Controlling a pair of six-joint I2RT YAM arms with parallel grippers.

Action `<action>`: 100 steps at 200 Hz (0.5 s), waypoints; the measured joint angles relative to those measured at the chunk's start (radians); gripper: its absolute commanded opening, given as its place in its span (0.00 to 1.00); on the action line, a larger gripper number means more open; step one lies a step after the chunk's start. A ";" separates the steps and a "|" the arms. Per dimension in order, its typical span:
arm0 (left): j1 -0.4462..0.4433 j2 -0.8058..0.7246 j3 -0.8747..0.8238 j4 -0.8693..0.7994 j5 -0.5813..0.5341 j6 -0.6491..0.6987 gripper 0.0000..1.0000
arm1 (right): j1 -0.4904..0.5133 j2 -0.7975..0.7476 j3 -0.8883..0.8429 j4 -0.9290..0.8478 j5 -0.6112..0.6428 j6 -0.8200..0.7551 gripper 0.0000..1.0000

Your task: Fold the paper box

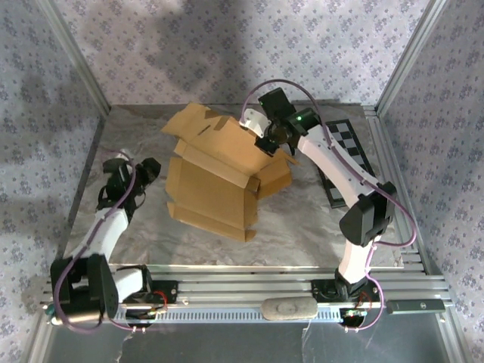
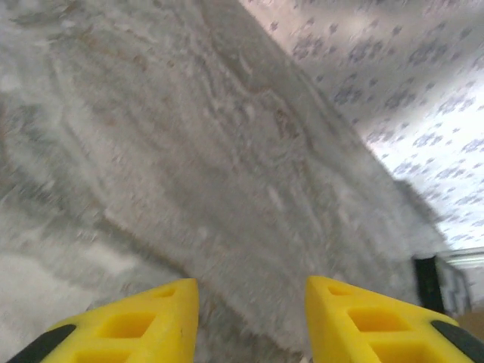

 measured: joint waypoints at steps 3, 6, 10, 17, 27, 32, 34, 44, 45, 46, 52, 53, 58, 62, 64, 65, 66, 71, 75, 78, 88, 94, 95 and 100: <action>0.006 0.016 0.001 0.023 0.015 -0.005 0.44 | -0.002 0.001 0.003 -0.003 -0.003 0.000 0.00; 0.011 0.032 0.003 0.043 0.030 -0.015 0.44 | -0.003 0.002 0.006 -0.007 -0.006 0.000 0.00; 0.015 0.052 0.005 0.072 0.049 -0.021 0.44 | -0.005 0.003 0.010 -0.011 -0.010 0.000 0.00; 0.020 0.082 0.006 0.112 0.079 -0.034 0.45 | -0.007 0.006 0.018 -0.018 -0.017 0.000 0.00; 0.022 0.117 0.011 0.153 0.113 -0.047 0.45 | -0.008 0.011 0.026 -0.024 -0.027 0.000 0.00; 0.024 0.134 0.013 0.174 0.130 -0.056 0.45 | -0.011 0.014 0.030 -0.027 -0.032 0.000 0.00; 0.025 0.142 0.015 0.186 0.138 -0.060 0.45 | -0.011 0.016 0.031 -0.028 -0.034 0.000 0.00; 0.025 0.173 0.018 0.246 0.170 -0.083 0.45 | -0.013 0.023 0.037 -0.032 -0.043 0.001 0.00; 0.025 0.177 0.019 0.255 0.173 -0.086 0.45 | -0.014 0.024 0.038 -0.033 -0.044 0.001 0.00; 0.025 0.180 0.019 0.259 0.175 -0.089 0.45 | -0.014 0.026 0.039 -0.034 -0.045 0.001 0.00; 0.024 0.200 0.019 0.303 0.195 -0.107 0.45 | -0.016 0.032 0.045 -0.036 -0.050 0.001 0.00; 0.024 0.202 0.019 0.309 0.197 -0.110 0.45 | -0.016 0.033 0.045 -0.036 -0.050 0.001 0.00; 0.024 0.219 0.020 0.346 0.214 -0.129 0.46 | -0.019 0.040 0.050 -0.038 -0.055 0.001 0.00; 0.021 0.230 0.021 0.370 0.226 -0.142 0.46 | -0.021 0.044 0.053 -0.038 -0.057 0.001 0.00; 0.019 0.235 0.021 0.383 0.231 -0.149 0.47 | -0.023 0.047 0.054 -0.038 -0.058 0.001 0.00; 0.019 0.237 0.021 0.388 0.233 -0.151 0.47 | -0.023 0.047 0.055 -0.038 -0.058 0.001 0.00; 0.019 0.238 0.021 0.391 0.235 -0.153 0.47 | -0.023 0.048 0.055 -0.038 -0.059 0.001 0.00; 0.014 0.248 0.021 0.418 0.251 -0.171 0.48 | -0.026 0.054 0.058 -0.039 -0.062 0.002 0.00; 0.011 0.250 0.021 0.432 0.261 -0.180 0.49 | -0.028 0.058 0.060 -0.039 -0.063 0.005 0.00; 0.010 0.251 0.021 0.441 0.268 -0.192 0.49 | -0.030 0.061 0.061 -0.039 -0.063 0.005 0.00; 0.004 0.243 0.020 0.464 0.288 -0.215 0.50 | -0.036 0.068 0.065 -0.039 -0.064 0.008 0.00; 0.003 0.232 0.020 0.471 0.299 -0.226 0.50 | -0.039 0.069 0.066 -0.039 -0.067 0.010 0.00; 0.002 0.229 0.020 0.470 0.301 -0.226 0.50 | -0.040 0.069 0.067 -0.039 -0.067 0.011 0.00; 0.002 0.216 0.020 0.468 0.307 -0.232 0.50 | -0.044 0.071 0.069 -0.039 -0.070 0.013 0.00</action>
